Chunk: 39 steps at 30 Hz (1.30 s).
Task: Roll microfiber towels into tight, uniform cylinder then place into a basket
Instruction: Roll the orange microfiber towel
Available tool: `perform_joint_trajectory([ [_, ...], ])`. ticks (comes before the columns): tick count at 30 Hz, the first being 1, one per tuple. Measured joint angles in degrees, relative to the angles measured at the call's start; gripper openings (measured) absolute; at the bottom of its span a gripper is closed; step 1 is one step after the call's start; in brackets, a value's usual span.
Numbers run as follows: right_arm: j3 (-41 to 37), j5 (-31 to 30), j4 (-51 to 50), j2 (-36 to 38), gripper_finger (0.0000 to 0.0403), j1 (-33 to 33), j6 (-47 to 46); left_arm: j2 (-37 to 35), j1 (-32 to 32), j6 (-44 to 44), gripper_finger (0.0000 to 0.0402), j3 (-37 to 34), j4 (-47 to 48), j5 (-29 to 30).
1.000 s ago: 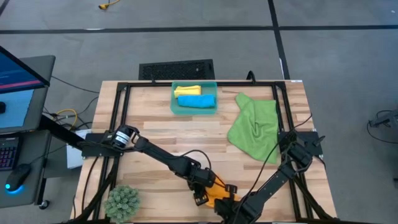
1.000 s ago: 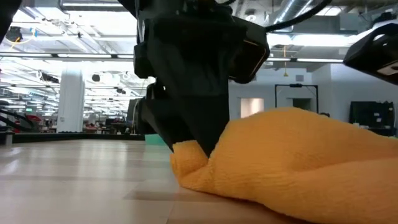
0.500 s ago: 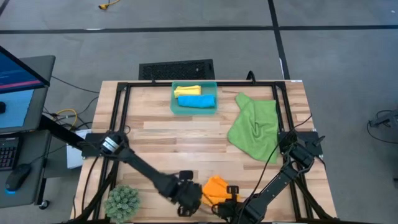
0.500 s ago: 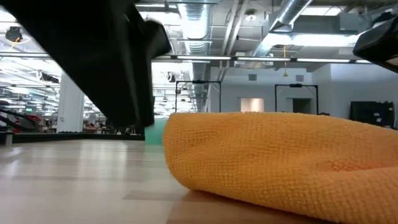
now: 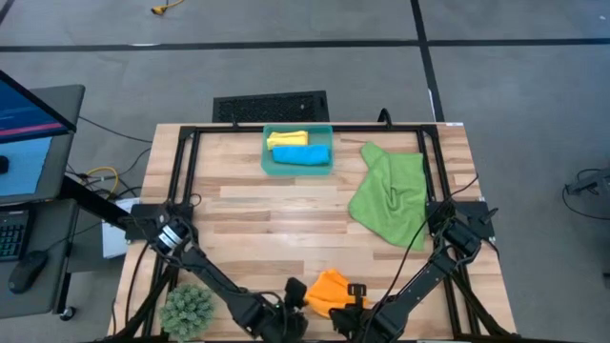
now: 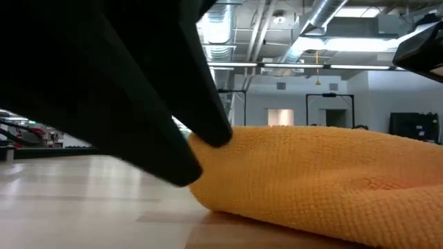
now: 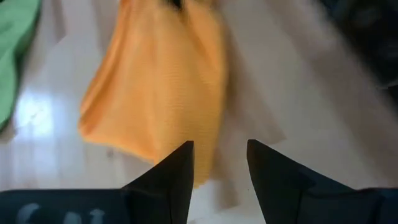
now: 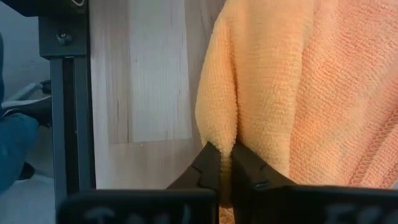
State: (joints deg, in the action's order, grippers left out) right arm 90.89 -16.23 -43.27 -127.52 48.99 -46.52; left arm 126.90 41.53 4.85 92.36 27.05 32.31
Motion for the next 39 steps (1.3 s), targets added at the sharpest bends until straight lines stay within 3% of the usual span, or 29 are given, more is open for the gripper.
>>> perform_joint_trajectory([
  [4, 0.00, -0.02, 0.04, 0.00, 0.0023, 0.00, -0.02, -0.06, -1.62, 1.26, 0.0142, 0.02, 0.20, 0.76],
  [15, -0.04, -0.20, 0.18, 0.00, 0.0027, 0.04, -0.13, 2.43, -6.67, -3.71, 0.0142, 0.22, -2.36, -7.32],
  [24, -0.02, 0.52, 0.26, 0.02, 0.0036, 0.24, 0.44, 3.91, -9.18, -0.44, 0.0137, 0.39, -2.66, -11.01],
  [27, -0.02, 0.48, 0.24, 0.02, 0.0029, 0.52, 1.39, 4.04, -9.79, 3.09, 0.0109, 0.39, -1.79, -11.41],
  [31, -0.02, 0.12, 0.24, 0.01, 0.0022, 1.03, 1.98, 4.08, -10.48, 6.16, 0.0033, 0.39, -2.31, -11.08],
  [33, 0.01, 0.04, 0.21, 0.08, 0.0024, 1.33, 2.38, 4.07, -10.49, 8.58, 0.0014, 0.36, -2.19, -11.91],
  [39, 2.26, -0.27, -0.32, -0.09, 0.0025, 3.00, 3.98, 3.71, -11.73, 22.06, 0.0018, 0.50, -1.69, -27.39],
])
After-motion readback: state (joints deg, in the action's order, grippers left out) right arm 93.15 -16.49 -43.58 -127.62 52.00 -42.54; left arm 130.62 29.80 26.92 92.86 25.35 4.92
